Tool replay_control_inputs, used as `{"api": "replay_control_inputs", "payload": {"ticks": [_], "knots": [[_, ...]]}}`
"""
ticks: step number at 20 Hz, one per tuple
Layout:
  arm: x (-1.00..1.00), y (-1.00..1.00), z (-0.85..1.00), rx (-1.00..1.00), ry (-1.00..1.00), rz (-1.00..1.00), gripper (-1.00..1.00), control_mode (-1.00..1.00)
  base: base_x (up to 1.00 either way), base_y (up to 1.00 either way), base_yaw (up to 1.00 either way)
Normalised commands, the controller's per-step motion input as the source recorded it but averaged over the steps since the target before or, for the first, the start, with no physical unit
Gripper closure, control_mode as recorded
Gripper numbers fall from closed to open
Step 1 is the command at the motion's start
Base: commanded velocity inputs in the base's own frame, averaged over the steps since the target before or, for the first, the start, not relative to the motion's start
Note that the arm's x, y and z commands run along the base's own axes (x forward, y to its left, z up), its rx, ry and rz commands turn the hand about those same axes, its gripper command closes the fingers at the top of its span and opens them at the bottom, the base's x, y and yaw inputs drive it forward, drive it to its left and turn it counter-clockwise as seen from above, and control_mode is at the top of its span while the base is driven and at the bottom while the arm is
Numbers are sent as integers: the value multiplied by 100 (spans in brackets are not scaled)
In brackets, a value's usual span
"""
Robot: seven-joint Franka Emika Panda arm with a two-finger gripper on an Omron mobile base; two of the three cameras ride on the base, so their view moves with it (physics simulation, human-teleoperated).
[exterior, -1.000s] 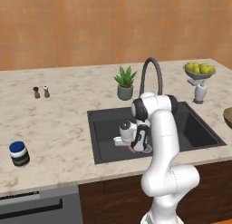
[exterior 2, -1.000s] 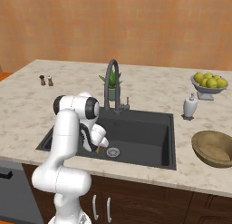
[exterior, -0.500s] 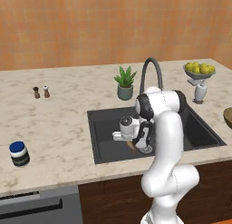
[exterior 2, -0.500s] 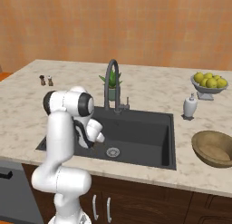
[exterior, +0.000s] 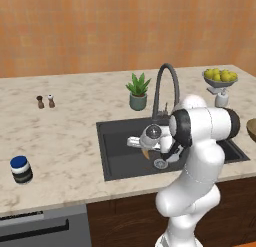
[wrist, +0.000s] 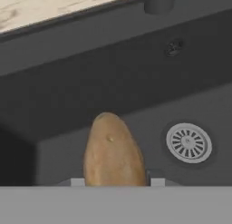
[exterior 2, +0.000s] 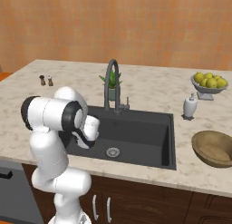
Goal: Pick the sweet potato from the sink and place it in the bowl. Then pick the bowl and place it in the microwave. Then close the microwave door and press the start button.
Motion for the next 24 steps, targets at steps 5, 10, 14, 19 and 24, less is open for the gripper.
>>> {"api": "replay_control_inputs", "payload": {"ticks": [5,10,14,19,24], "knots": [[-42,28,100,10,-28,10,100,-100,0,0,0],[-34,31,100,9,-43,9,100,-100,0,0,0],[-32,35,100,8,-50,6,100,-100,0,0,0],[-36,41,100,8,-49,5,100,-100,0,0,0],[-65,31,100,7,-36,1,100,-100,0,0,0]]}}
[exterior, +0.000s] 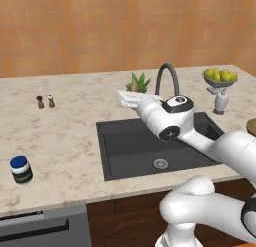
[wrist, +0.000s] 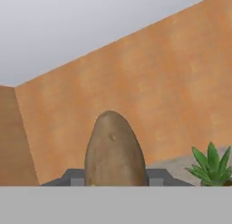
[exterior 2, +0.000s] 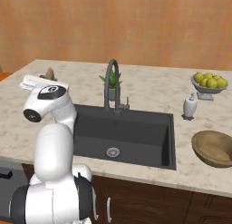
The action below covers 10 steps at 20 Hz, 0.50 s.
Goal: Pick the sweet potato from the sink and place it in the bowl. Then pick the bowl and place it in the microwave. Then close the microwave door and press the start button.
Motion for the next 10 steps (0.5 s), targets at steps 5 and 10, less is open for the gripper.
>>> {"api": "replay_control_inputs", "payload": {"ticks": [5,10], "knots": [[-81,21,100,13,-21,-2,100,-100,0,0,0],[-77,17,100,18,-6,-8,100,-100,0,0,0]]}}
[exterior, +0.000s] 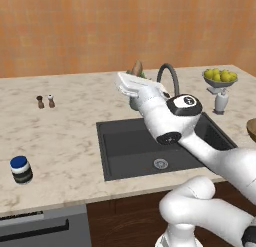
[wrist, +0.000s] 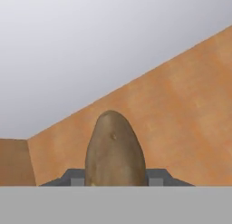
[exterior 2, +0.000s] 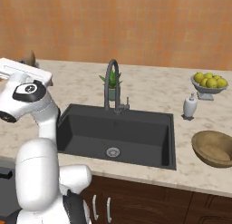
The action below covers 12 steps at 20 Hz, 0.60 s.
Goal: Pick the sweet potato from the sink and place it in the bowl. Then pick the bowl and place it in the microwave. Then close the microwave door and press the start button.
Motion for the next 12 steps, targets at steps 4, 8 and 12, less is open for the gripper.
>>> {"api": "replay_control_inputs", "payload": {"ticks": [4,8,12], "knots": [[-51,-8,100,5,21,-13,100,-100,0,0,0],[-43,-19,100,3,31,-8,100,-100,0,0,0],[-42,-73,62,0,30,-2,100,-100,0,0,0]]}}
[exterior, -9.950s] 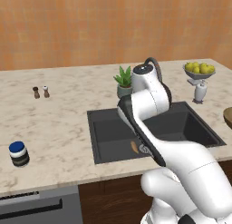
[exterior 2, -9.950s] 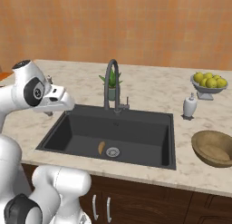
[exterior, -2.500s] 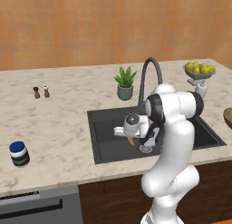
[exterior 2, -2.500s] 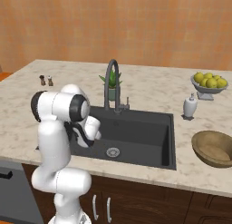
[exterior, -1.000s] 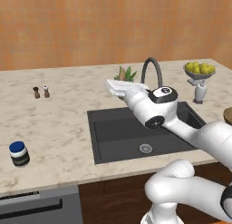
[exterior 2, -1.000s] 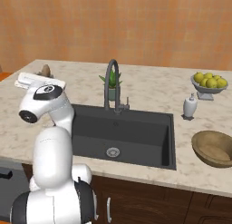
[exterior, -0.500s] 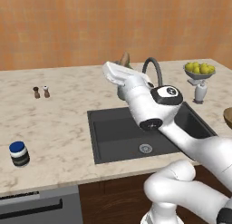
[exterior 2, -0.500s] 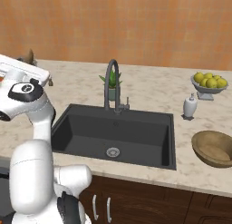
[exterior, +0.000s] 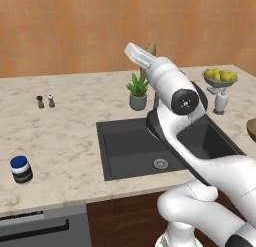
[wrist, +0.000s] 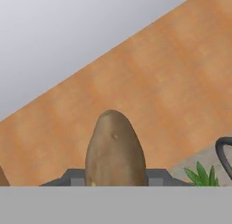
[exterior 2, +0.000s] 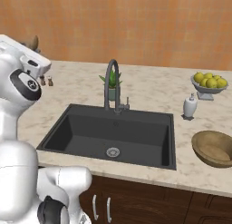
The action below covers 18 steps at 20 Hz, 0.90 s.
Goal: Pick the sweet potato from the sink and place it in the bowl. Then pick the bowl and place it in the microwave. Then close the microwave door and press the start button.
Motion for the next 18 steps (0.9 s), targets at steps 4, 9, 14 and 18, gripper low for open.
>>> {"api": "replay_control_inputs", "payload": {"ticks": [4,9,14,18], "knots": [[-52,-97,2,0,35,0,100,-100,0,0,0],[-47,-100,0,0,37,-3,100,-100,0,0,0],[-29,-92,0,-2,46,-6,100,-100,0,0,0],[-5,-93,-33,-5,35,-4,100,-100,0,0,0]]}}
